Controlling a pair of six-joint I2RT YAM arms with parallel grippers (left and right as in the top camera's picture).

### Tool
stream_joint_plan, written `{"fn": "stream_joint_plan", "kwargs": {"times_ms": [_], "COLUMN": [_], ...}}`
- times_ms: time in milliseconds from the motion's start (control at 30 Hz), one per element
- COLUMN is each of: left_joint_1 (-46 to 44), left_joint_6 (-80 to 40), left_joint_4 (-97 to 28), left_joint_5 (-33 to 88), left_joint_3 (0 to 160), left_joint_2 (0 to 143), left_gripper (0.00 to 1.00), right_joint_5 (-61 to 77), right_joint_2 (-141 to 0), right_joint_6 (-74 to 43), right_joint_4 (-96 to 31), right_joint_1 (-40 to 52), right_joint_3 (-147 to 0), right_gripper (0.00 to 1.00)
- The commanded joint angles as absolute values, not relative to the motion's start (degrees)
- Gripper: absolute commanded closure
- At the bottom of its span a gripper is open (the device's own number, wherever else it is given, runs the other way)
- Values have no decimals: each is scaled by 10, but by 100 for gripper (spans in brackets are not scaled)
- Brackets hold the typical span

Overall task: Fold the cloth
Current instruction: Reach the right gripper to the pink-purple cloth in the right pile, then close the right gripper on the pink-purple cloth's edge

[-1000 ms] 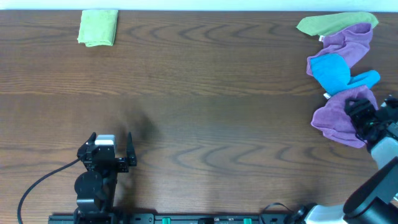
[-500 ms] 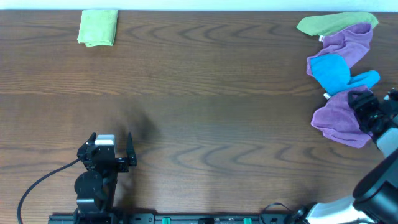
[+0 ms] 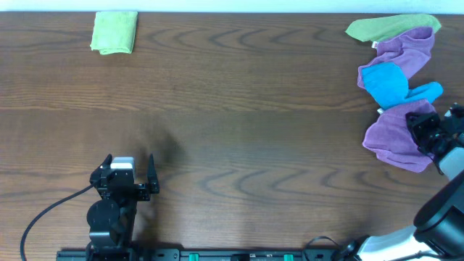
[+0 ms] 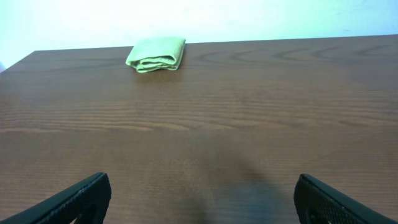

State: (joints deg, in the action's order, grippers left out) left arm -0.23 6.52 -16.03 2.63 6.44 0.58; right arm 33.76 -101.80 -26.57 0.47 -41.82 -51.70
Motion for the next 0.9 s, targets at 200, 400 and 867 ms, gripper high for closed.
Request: {"fn": "stream_joint_plan", "kwargs": {"times_ms": [200, 400, 867], "left_joint_1": [-3, -3, -3], "left_joint_6": [77, 77, 77], "left_joint_4": [-164, -164, -164], "left_joint_5": [26, 26, 26], "left_joint_3": [50, 50, 50], "left_joint_2": [3, 3, 3], "left_gripper": [5, 5, 5], "right_joint_5": [353, 395, 341], "right_joint_2": [-1022, -1022, -1023], "right_joint_6": [-264, -265, -230], "right_joint_4": [4, 4, -53], "right_joint_1": [-423, -423, -423], "right_joint_3": [-532, -553, -555], "right_gripper": [99, 99, 64]}}
